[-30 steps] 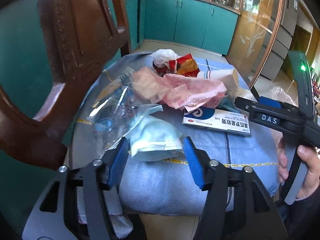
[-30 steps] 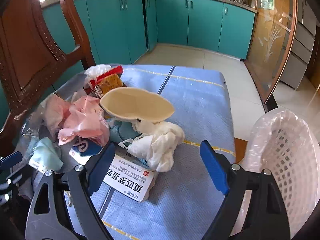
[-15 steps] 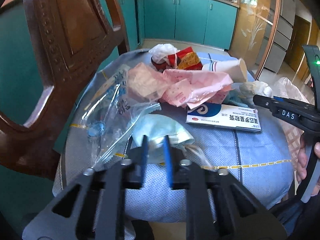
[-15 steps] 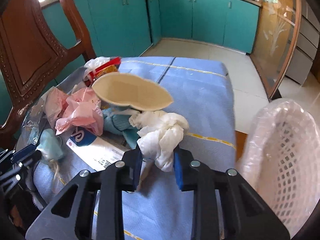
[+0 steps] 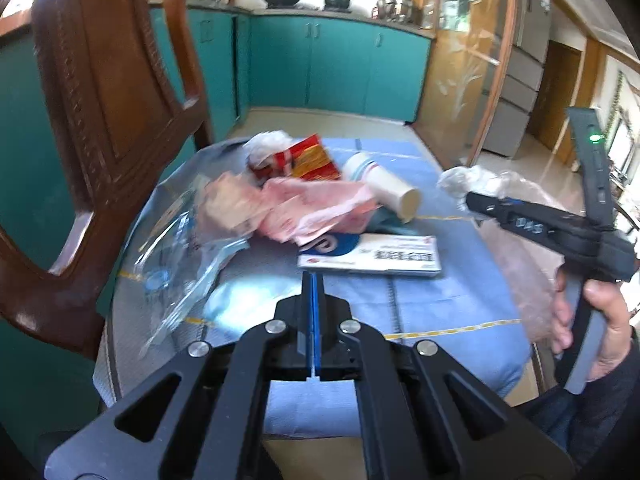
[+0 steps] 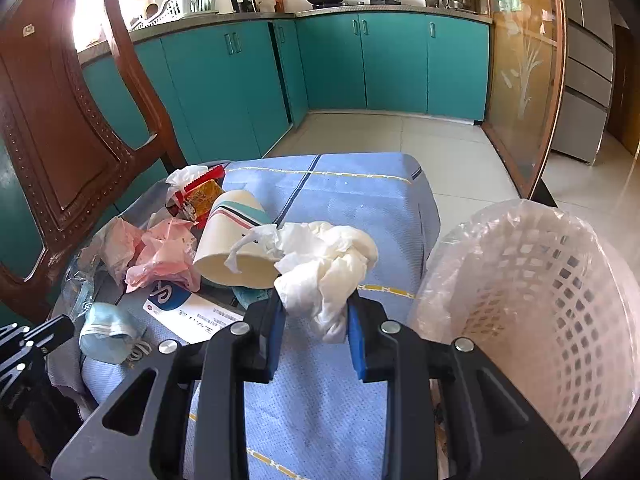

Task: Collect trash
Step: 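Grasp the blue face mask with the left gripper while the right holds the tissue, then drop the tissue from the right gripper into the wastebasket while the left carries the mask there, then move the right gripper to the striped paper cup and close on it, then carry the paper cup with the right gripper into the wastebasket while the left drops the clear plastic bag there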

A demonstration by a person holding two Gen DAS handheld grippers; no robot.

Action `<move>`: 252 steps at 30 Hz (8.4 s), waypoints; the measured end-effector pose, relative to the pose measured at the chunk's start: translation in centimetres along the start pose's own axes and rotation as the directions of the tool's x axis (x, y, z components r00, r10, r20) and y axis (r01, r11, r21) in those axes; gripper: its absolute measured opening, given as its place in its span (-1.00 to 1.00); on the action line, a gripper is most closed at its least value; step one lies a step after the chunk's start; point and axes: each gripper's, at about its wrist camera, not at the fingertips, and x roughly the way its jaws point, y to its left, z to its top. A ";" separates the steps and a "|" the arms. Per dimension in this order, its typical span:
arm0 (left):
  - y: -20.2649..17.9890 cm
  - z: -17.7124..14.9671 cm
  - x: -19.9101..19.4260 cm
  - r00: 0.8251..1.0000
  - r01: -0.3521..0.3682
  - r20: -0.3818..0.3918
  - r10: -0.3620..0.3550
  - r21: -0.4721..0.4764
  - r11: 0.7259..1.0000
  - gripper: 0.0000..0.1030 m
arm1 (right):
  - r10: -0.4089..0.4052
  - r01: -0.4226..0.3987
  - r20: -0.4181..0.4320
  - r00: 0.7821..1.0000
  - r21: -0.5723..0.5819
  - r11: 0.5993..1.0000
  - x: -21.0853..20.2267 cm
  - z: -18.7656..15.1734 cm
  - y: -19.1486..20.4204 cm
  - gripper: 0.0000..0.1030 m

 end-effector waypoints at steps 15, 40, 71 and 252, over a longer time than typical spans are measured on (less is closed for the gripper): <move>3.2 -0.9 1.1 0.998 -0.042 -0.049 0.037 -0.127 0.991 0.10 | 0.002 -0.002 0.007 1.000 -0.033 0.999 -0.3 -0.3 0.6 -0.45; 1.8 -2.6 5.4 0.980 -0.099 -0.179 0.087 -0.059 0.993 0.28 | 0.007 -0.007 -0.008 1.000 -0.065 0.998 -0.1 -0.4 1.4 -0.45; -0.4 -2.2 3.2 0.993 -0.071 -0.089 0.071 0.003 0.997 -0.79 | 0.016 -0.017 -0.013 1.000 -0.085 0.996 0.0 -0.7 1.6 -0.45; -0.4 -0.7 -2.4 0.974 -0.168 0.164 0.153 0.080 0.983 -0.64 | 0.013 -0.012 0.061 0.998 -0.021 1.000 -2.0 0.2 1.5 -0.22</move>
